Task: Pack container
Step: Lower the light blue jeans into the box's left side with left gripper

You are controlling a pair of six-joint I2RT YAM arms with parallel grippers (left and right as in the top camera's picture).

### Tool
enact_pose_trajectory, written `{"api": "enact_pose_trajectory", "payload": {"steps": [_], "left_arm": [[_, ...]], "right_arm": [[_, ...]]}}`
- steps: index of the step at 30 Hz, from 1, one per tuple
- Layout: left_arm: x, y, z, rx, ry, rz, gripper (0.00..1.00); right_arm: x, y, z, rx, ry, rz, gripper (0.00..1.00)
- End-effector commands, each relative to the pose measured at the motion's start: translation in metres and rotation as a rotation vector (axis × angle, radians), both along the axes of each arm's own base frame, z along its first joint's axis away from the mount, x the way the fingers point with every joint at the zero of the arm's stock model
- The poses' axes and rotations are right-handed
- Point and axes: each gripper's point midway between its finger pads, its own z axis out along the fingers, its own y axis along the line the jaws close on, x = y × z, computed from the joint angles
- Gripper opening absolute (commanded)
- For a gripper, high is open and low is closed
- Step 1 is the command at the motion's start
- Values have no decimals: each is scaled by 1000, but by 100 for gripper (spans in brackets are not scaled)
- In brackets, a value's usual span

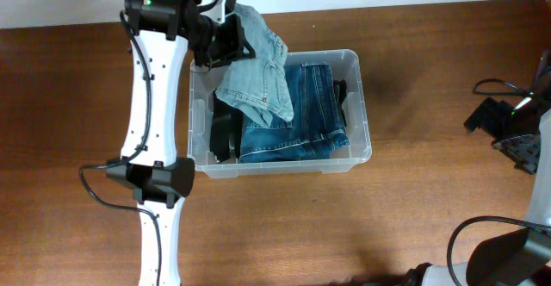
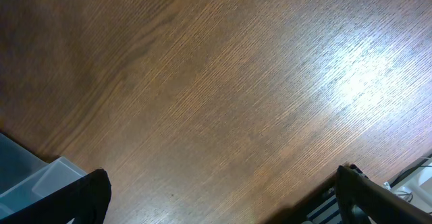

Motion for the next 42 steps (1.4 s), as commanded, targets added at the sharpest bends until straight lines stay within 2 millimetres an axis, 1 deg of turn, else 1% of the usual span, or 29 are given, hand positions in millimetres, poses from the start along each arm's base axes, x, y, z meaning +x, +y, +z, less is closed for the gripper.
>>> {"api": "enact_pose_trajectory", "payload": {"steps": [1, 2, 5, 11, 12, 14, 20, 24, 27, 33, 35, 42], "left_arm": [[-15, -32, 4, -67, 26, -67, 0], [-20, -42, 5, -74, 35, -82, 1], [-31, -60, 9, -111, 50, -125, 1], [-42, -77, 10, -123, 56, -168, 0], [-50, -86, 15, -168, 73, -199, 1], [-55, -92, 19, -201, 85, -220, 1], [-56, -93, 20, -206, 86, -223, 0], [-62, -98, 27, -225, 83, -241, 1], [-63, -97, 30, -226, 76, -242, 1], [-52, -85, 18, -130, 47, -186, 1], [-51, -85, 18, -128, 50, -180, 1], [-41, -72, 10, -53, 26, -131, 1]], "right_arm": [[0, -1, 0, -1, 2, -4, 98], [0, -1, 0, -1, 2, -4, 98], [0, -1, 0, -1, 2, -4, 98], [0, -1, 0, -1, 2, -4, 98], [0, -1, 0, -1, 2, -4, 98], [0, -1, 0, -1, 2, -4, 98], [0, -1, 0, -1, 2, -4, 98], [0, -1, 0, -1, 2, -4, 98], [0, -1, 0, -1, 2, -4, 98], [0, -1, 0, -1, 2, -4, 98], [0, -1, 0, -1, 2, -4, 98], [0, -1, 0, -1, 2, -4, 98]]}}
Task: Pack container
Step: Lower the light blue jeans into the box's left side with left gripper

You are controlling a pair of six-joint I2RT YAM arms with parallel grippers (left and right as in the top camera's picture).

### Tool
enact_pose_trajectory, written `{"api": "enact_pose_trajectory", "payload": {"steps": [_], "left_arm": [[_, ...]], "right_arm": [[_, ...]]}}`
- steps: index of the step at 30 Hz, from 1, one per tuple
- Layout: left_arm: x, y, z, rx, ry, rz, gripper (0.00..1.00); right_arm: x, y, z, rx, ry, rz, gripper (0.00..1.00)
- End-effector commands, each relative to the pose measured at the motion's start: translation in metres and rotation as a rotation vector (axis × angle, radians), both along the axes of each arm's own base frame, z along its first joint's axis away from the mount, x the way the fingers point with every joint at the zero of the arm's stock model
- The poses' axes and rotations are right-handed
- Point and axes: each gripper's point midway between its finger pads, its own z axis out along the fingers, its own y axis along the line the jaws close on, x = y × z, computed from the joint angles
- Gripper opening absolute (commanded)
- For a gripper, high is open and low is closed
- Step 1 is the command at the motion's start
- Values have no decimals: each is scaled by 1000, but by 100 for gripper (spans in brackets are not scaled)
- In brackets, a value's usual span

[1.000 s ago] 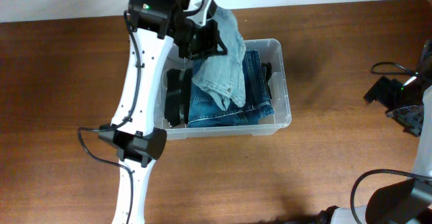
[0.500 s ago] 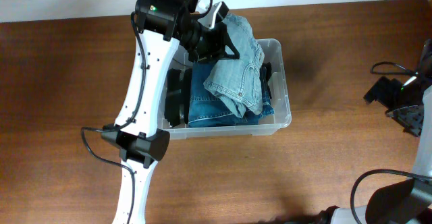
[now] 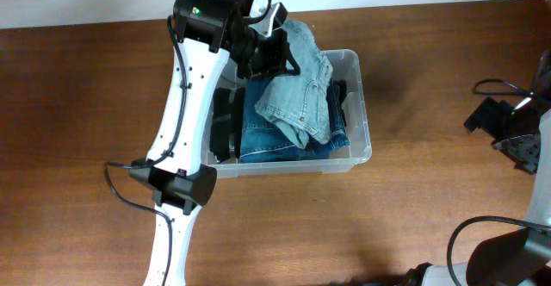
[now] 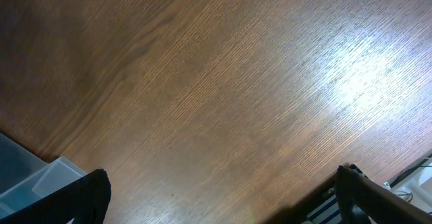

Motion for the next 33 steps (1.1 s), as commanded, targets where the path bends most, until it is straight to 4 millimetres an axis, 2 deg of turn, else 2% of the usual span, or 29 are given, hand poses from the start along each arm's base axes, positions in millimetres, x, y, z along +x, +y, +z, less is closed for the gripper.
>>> {"api": "enact_pose_trajectory", "payload": {"steps": [1, 8, 12, 24, 28, 33], "left_arm": [[5, 6, 3, 24, -29, 28, 1], [10, 13, -1, 72, -48, 53, 1], [19, 27, -7, 137, -74, 97, 1], [46, 78, -10, 162, -66, 213, 1], [46, 83, -22, 179, -26, 219, 1], [37, 82, -54, 229, 73, 188, 1]], "right_arm": [[0, -1, 0, -1, 2, -4, 98], [0, -1, 0, -1, 2, -4, 98], [0, -1, 0, -1, 2, -4, 98], [0, -1, 0, -1, 2, -4, 98], [0, -1, 0, -1, 2, -4, 98], [0, -1, 0, -1, 2, -4, 98]]}}
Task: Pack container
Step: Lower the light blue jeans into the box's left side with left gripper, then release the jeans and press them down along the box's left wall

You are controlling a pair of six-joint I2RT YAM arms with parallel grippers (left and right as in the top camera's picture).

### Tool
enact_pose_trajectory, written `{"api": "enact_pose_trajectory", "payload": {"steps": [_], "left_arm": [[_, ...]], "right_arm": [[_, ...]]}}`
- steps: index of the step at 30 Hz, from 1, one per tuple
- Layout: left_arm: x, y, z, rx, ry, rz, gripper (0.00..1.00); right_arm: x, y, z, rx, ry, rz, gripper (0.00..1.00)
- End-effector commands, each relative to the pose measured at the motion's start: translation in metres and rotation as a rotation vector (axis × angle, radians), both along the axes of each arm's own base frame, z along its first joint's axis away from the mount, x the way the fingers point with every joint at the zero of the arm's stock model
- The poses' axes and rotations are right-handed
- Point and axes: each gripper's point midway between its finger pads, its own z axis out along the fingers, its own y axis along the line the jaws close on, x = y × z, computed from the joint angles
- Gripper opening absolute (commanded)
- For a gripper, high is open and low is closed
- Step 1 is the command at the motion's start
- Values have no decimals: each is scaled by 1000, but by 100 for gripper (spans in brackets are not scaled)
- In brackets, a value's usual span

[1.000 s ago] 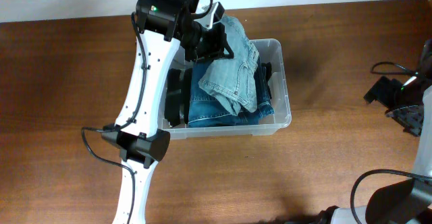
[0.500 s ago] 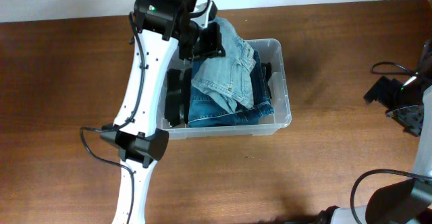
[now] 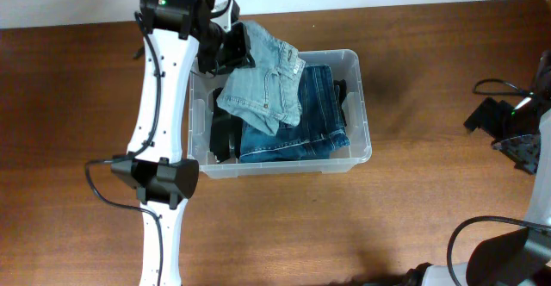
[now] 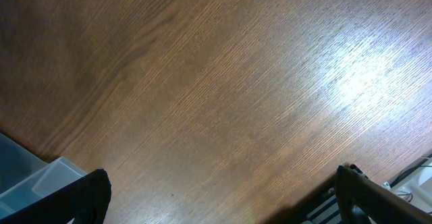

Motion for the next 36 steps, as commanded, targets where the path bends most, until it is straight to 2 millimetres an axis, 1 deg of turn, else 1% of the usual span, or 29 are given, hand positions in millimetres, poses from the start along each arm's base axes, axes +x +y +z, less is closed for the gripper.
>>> {"api": "enact_pose_trajectory", "payload": {"steps": [1, 3, 7, 14, 17, 21, 22, 23, 25, 26, 27, 28, 29, 33, 36], "left_arm": [[-7, 0, -19, 35, 64, -9, 1], [-10, 4, -31, 56, 100, -5, 1], [-10, 12, -40, 93, 122, 6, 1], [-10, 13, -41, 102, 114, -6, 4], [-9, 14, -41, 108, 113, -4, 7], [-8, 18, -43, 134, 105, 2, 15], [-7, 22, -44, 156, 97, 3, 19], [-5, 25, -45, 178, 91, 7, 25], [-3, 31, -47, 213, 79, 10, 61], [-3, 34, -47, 231, 69, -3, 73], [-2, 36, -48, 243, 63, -7, 79], [-1, 40, -48, 266, 55, -8, 92], [0, 43, -49, 283, 47, -15, 99], [6, 53, -50, 333, 21, -3, 99], [23, 60, -47, 370, -49, -1, 99]], "right_arm": [[0, -1, 0, -1, 2, -4, 98], [0, -1, 0, -1, 2, -4, 98], [0, -1, 0, -1, 2, -4, 98], [0, -1, 0, -1, 2, -4, 98], [0, -1, 0, -1, 2, -4, 98], [0, -1, 0, -1, 2, -4, 98], [0, -1, 0, -1, 2, -4, 99], [0, -1, 0, -1, 2, -4, 98], [0, -1, 0, -1, 2, -4, 98], [0, -1, 0, -1, 2, -4, 99], [0, -1, 0, -1, 2, -4, 98], [0, -1, 0, -1, 2, -4, 98], [0, -1, 0, -1, 2, -4, 98], [0, -1, 0, -1, 2, -4, 98], [0, -1, 0, -1, 2, -4, 98]]}}
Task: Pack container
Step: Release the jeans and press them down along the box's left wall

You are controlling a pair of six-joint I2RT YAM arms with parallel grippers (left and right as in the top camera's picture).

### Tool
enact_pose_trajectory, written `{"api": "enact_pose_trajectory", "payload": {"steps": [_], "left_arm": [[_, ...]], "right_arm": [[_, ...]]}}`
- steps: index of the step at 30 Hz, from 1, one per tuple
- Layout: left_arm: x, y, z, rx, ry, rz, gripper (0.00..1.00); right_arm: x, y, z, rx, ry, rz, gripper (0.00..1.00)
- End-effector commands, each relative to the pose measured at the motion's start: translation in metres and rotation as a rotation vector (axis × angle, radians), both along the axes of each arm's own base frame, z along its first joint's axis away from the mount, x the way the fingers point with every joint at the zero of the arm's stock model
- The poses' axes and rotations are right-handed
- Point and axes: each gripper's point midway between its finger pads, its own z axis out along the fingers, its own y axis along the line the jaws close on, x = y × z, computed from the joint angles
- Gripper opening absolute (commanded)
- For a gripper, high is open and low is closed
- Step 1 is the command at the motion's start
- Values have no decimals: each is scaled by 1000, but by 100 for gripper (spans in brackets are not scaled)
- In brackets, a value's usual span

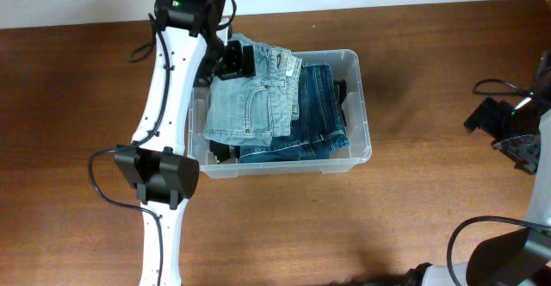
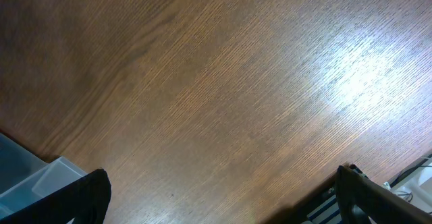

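A clear plastic container (image 1: 365, 105) stands mid-table, and its corner (image 2: 40, 177) shows in the right wrist view. Inside lie folded dark blue jeans (image 1: 314, 105) and a black garment (image 1: 222, 151). Light blue jeans (image 1: 250, 105) are spread over the container's left half. At their waistband, by the back-left rim, my left gripper (image 1: 234, 59) seems shut on them. My right gripper (image 1: 508, 131) rests far right over bare table; its wrist view shows the gripper (image 2: 219, 183) open with nothing between its fingers.
The brown wooden table (image 1: 387, 226) surrounds the container. A pale wall runs along the far edge. Black cables (image 1: 491, 86) lie near the right arm at the table's right edge.
My left gripper has lowered the light blue jeans, which hung bunched over the container's back-left. They now lie flat over the left half. The right arm has not moved.
My left gripper held the light jeans bunched above the container's back-left corner. Then it held them over the middle and right of the container, then back over the left. Now they lie spread flat inside. The right arm stayed still throughout.
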Motion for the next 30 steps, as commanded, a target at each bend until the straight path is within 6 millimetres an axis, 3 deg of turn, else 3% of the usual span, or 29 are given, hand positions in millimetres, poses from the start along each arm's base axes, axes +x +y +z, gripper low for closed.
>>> {"api": "enact_pose_trajectory", "payload": {"steps": [1, 9, 12, 15, 20, 21, 23, 30], "left_arm": [[18, 17, 4, 81, -91, -27, 99], [64, 24, 19, 95, -285, -16, 89], [68, 23, 20, 88, -298, -15, 76], [62, 21, 16, 74, -270, -23, 67], [48, 18, -3, 60, -182, -39, 67], [45, 18, -9, 65, -161, -40, 68], [31, 22, -39, 88, -62, -45, 67], [7, 26, -72, 109, 70, -54, 58]], "right_arm": [[0, -1, 0, -1, 2, -4, 98], [0, -1, 0, -1, 2, -4, 98], [0, -1, 0, -1, 2, -4, 98], [0, -1, 0, -1, 2, -4, 98], [0, -1, 0, -1, 2, -4, 98], [0, -1, 0, -1, 2, -4, 98], [0, -1, 0, -1, 2, -4, 98], [0, -1, 0, -1, 2, -4, 98]]}}
